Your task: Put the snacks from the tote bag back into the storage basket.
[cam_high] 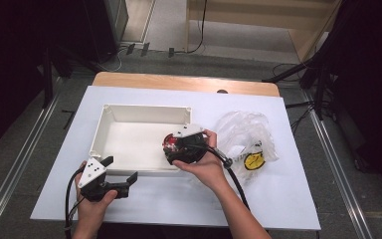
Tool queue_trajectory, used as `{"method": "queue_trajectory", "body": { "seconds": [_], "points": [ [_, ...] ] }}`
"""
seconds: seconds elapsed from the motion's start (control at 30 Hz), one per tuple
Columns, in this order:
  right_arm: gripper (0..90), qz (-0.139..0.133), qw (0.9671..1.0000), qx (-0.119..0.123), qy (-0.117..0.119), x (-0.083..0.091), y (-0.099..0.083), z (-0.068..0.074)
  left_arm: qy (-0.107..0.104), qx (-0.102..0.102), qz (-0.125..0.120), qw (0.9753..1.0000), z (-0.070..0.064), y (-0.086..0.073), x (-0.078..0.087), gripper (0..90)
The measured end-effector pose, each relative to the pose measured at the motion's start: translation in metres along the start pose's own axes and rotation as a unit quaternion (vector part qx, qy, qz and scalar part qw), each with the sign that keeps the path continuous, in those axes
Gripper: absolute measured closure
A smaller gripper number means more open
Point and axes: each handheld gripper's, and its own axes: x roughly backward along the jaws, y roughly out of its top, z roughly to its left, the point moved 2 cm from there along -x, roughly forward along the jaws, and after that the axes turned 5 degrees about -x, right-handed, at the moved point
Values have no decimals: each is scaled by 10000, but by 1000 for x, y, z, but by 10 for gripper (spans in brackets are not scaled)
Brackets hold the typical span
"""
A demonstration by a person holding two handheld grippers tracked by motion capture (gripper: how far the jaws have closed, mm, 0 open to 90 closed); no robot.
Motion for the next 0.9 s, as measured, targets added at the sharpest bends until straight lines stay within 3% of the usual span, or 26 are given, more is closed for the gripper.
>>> {"method": "queue_trajectory", "body": {
  "seconds": [0.17,0.53,0.67,0.77,0.9],
  "points": [
    [263,119,9999,27,-30,-6,1,0,1,14,1,10000,0,-1,0,6],
    [267,138,9998,85,-78,-2,-2,2,60,36,2,10000,3,-1,3,6],
    [271,-31,10000,-18,11,3,-3,0,51,25,8,10000,3,-2,2,6],
    [166,-146,9998,-52,152,9,-3,-2,41,15,5,10000,2,-1,2,6],
    [153,-301,9992,-75,242,17,-5,-2,39,-2,7,10000,1,-1,1,6]
  ]
}}
